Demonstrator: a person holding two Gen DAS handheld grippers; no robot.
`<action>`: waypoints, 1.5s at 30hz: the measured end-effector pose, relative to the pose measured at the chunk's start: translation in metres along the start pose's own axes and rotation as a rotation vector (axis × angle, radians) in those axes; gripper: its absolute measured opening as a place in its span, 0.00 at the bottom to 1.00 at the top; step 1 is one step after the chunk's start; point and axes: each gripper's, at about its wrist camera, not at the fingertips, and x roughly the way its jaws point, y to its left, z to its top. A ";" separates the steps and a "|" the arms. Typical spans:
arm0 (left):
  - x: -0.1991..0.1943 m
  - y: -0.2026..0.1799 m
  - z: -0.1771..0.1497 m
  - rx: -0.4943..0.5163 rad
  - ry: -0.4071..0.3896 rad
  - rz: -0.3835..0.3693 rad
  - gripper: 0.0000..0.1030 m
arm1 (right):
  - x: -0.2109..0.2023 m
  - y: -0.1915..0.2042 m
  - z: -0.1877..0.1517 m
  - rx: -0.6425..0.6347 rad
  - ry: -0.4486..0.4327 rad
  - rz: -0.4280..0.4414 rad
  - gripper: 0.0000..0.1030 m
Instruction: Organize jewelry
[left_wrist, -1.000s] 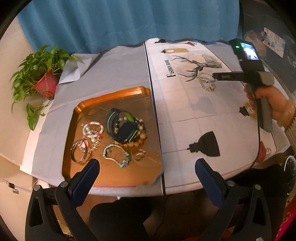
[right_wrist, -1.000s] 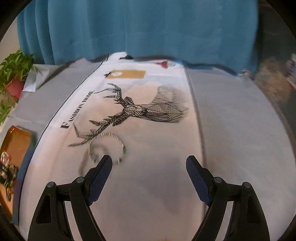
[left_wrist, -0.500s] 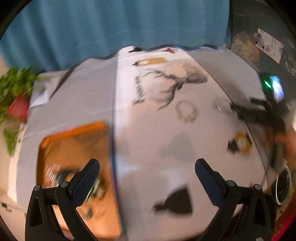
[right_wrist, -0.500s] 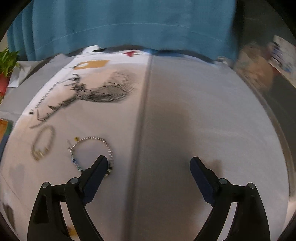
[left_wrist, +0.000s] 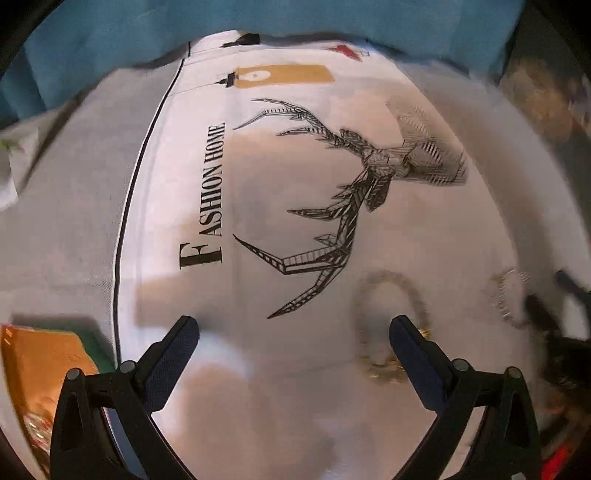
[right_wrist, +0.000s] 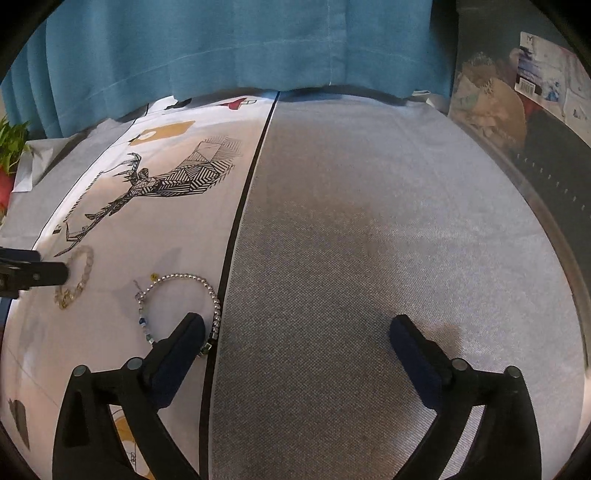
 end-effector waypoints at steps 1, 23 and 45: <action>0.000 0.000 -0.001 0.006 0.003 -0.004 1.00 | 0.000 0.001 0.000 -0.001 0.002 0.000 0.99; -0.052 -0.003 -0.003 0.031 -0.087 -0.159 0.04 | -0.026 0.009 -0.001 0.000 -0.062 0.152 0.03; -0.229 0.039 -0.157 0.016 -0.298 -0.155 0.04 | -0.216 0.090 -0.067 -0.132 -0.201 0.161 0.03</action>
